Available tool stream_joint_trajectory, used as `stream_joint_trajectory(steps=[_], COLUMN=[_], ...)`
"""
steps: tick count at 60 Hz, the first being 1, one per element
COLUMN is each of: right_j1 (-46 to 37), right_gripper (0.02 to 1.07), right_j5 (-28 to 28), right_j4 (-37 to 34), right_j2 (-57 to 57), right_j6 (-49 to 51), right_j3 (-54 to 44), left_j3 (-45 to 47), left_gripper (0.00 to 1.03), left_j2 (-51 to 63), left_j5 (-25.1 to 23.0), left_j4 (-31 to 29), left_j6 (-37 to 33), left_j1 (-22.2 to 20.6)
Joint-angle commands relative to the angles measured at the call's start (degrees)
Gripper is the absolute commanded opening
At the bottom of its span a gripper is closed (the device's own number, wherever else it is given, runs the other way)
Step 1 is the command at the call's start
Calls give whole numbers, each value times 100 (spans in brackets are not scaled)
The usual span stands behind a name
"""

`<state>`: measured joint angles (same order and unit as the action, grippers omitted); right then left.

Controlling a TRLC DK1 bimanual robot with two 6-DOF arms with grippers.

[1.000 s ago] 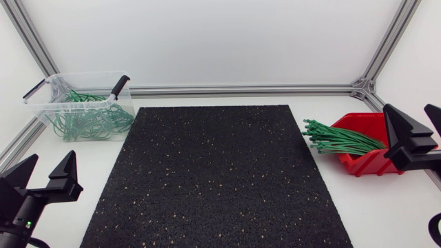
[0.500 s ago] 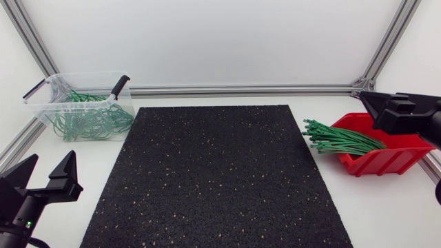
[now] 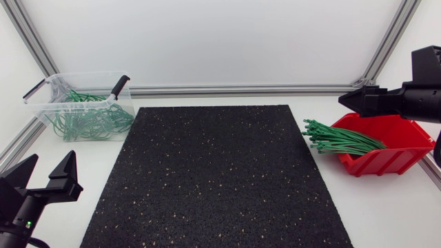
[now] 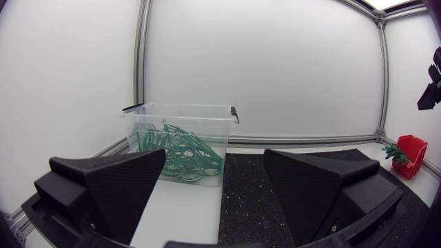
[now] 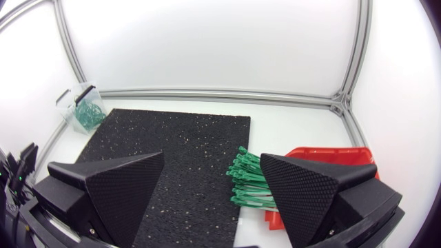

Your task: Take a green cable tie from the red box, thread the tail through the head to close it, then place it in the transparent bin on the left.

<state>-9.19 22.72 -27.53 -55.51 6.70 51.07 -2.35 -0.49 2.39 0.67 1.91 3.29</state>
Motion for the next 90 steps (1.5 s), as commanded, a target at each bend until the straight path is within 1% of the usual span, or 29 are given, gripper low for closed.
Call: stream_joint_trajectory(steps=[1,6,10,13,18,22,26,34,47,58,64,68,75,79,90], right_j1=[-48,93,146,181,295,304,260,128,-206,-364,-382,-382,-373,-355,-329], right_gripper=[104,104,103,103,103,103,103,103,103,103,103,103,102,102,102], right_j5=[4,-92,-207,-347,-664,-664,-672,-655,-637,-628,-646,-664,-690,-831,-883], right_j4=[-174,-543,-710,-947,-1026,-1097,-1158,-1765,-1879,-1897,-1800,-1554,-1396,-1158,-877], right_j2=[-145,-391,-611,-786,-936,-953,-1173,-1771,-2219,-2439,-2535,-2606,-2746,-2852,-3045], right_j6=[842,1738,2301,3145,3988,4665,4999,5825,7073,7917,8216,8233,8383,8374,8462], right_j3=[246,439,562,659,606,518,571,887,791,448,272,175,96,35,-53], left_j3=[226,226,226,226,226,226,226,226,226,226,226,226,226,226,226], left_gripper=[99,99,99,99,99,99,99,99,99,99,99,99,99,99,99], left_j2=[-21,-21,-21,-21,-21,-21,-21,-21,-21,-12,-12,-12,-12,-12,-12], left_j5=[-2,-2,-2,-2,-2,-2,-2,-2,-2,-2,-46,-46,-46,-46,-46], left_j4=[-93,-93,-93,-93,-93,-102,-102,-111,-111,-111,-128,-128,-128,-128,-128], left_j6=[90,90,90,90,90,90,90,90,90,90,90,90,90,90,90], left_j1=[-39,-39,-39,-39,-39,-39,-39,-39,-30,-39,-39,-39,-39,-39,-48])
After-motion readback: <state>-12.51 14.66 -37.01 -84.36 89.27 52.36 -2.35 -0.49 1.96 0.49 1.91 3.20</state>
